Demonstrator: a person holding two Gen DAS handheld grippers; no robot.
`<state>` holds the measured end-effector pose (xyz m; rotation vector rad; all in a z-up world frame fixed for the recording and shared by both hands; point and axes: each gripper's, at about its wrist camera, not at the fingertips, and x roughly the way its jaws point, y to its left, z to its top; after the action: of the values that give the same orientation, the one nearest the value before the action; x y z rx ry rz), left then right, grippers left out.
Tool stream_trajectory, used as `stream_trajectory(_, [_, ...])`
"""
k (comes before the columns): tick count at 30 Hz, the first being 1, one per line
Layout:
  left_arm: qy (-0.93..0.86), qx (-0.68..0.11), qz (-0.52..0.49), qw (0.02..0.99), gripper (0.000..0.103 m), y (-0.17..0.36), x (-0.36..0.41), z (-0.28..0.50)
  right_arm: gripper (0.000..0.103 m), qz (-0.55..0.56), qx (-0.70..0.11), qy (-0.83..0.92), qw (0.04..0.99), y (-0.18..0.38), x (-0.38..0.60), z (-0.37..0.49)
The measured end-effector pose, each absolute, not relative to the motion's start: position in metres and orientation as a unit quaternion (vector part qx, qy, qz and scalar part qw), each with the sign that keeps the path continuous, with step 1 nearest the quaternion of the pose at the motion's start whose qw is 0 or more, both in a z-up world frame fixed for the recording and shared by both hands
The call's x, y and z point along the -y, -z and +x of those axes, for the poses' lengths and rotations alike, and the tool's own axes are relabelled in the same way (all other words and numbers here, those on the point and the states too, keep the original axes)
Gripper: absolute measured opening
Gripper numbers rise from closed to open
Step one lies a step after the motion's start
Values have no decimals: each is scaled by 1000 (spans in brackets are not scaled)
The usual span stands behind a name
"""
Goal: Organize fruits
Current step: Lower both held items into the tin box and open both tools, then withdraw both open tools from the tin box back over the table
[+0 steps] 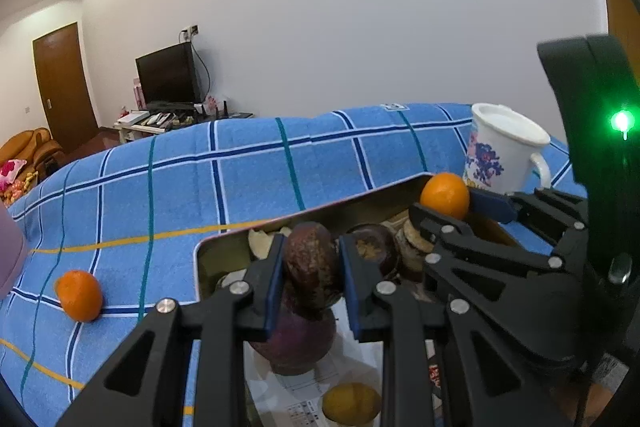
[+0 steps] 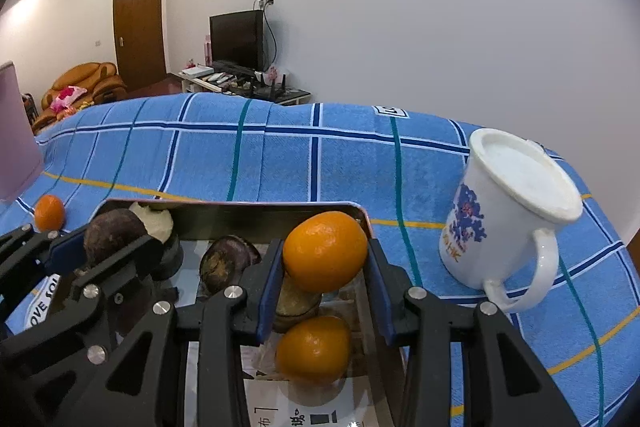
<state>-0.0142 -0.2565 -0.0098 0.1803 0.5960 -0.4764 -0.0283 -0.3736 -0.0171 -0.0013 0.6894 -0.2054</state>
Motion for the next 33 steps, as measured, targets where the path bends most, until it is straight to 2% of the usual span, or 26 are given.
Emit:
stream_trajectory(5, [226,-281,99,927,29,9,258,-19,42,8,-336,89,938,17,375,-30])
stream_trajectory(7, [223,-276,97,930,33,8,256,-21,42,18,-336,80,938,17,377,-31])
stream_trajectory(10, [212,-276,90,933,48,7,251,-20,43,38,-337,71,938,17,382,-33])
stream_trajectory(12, [201,-273,83,937,61,6,246,-20,43,46,-336,66,938,17,383,-34])
stream_trajectory(15, [191,-261,80,943,69,4,241,-22,44,52,-331,60,940,16,384,-36])
stream_trajectory(17, [188,-251,85,946,72,2,239,-25,47,53,-330,56,941,15,383,-36])
stream_trajectory(19, [175,-238,90,951,80,-1,237,-27,54,59,-331,51,940,15,383,-36])
stream_trajectory(21, [153,-229,84,958,100,-3,230,-27,61,69,-329,46,941,14,386,-37])
stream_trajectory(22, [143,-224,77,961,103,-5,226,-26,66,76,-325,45,941,13,388,-38])
stream_trajectory(25, [140,-214,64,965,103,-9,218,-27,72,102,-307,22,946,7,391,-43])
stream_trajectory(33, [121,-209,82,967,103,-7,216,-27,73,143,-222,23,964,-9,403,-69])
